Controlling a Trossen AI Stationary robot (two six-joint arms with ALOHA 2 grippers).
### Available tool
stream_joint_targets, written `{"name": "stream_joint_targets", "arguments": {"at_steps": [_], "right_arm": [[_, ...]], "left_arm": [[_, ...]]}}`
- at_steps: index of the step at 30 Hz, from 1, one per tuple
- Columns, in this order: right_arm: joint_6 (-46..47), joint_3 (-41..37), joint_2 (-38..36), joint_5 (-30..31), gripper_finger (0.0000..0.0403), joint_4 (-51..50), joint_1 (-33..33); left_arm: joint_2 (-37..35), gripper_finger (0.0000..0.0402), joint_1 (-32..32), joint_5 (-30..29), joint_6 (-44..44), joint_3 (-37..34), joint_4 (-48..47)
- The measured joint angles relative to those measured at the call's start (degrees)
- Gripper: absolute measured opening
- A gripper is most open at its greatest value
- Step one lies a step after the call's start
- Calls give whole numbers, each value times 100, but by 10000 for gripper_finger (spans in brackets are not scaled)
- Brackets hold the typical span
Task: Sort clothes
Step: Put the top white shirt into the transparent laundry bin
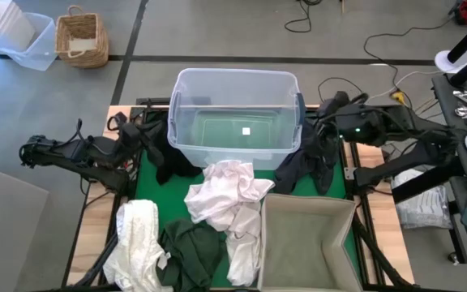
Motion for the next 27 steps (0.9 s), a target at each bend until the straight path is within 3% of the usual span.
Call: {"name": "stream_joint_targets", "arguments": {"at_steps": [6,18,27], "right_arm": [[-30,400,386,-384,18,-3,152],[171,1191,924,-449,18,-35,889],[-146,2115,2066,-451,18,-124,1167]], "left_arm": [[0,0,-4,489,-1,4,-1],[16,0,-2,496,-1,7,193],[163,0,0,496,148,9,362]]}}
